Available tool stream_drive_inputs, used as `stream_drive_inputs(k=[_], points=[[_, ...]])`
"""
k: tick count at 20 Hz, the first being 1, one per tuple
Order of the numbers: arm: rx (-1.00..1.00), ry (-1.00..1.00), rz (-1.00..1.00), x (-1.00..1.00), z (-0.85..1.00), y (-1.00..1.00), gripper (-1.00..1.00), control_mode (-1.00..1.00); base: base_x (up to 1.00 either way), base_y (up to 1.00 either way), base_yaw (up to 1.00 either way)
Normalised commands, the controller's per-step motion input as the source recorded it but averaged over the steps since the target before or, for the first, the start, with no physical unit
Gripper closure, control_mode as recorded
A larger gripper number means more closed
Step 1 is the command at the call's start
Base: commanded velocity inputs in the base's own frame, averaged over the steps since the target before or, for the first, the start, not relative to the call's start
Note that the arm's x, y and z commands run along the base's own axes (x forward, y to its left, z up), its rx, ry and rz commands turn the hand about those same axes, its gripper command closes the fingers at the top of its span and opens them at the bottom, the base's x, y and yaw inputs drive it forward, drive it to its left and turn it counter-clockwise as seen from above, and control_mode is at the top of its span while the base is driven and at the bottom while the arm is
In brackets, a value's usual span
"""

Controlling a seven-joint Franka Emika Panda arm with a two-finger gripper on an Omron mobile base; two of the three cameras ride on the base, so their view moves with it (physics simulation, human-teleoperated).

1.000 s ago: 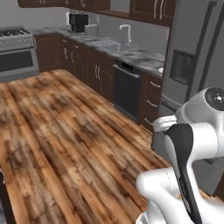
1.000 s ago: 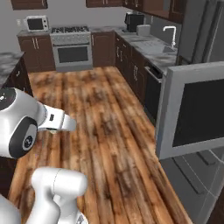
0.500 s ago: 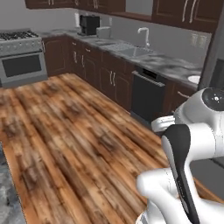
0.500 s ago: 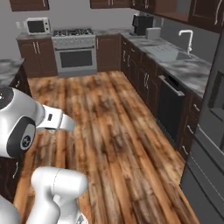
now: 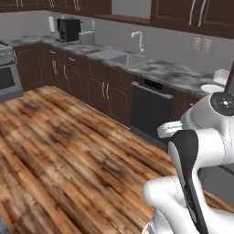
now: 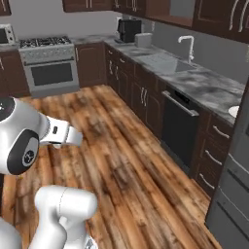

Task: Pick the marshmallow from the microwave and place it on plate located on the counter.

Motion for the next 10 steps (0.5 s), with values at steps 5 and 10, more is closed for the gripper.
stream_drive_inputs(k=[5, 10], points=[[0.00, 0.00, 0.00, 0.00, 0.00, 0.00, 1.00, 1.00, 1.00, 0.35, -0.40], [0.00, 0.00, 0.00, 0.00, 0.00, 0.00, 1.00, 1.00, 1.00, 0.26, -0.49]])
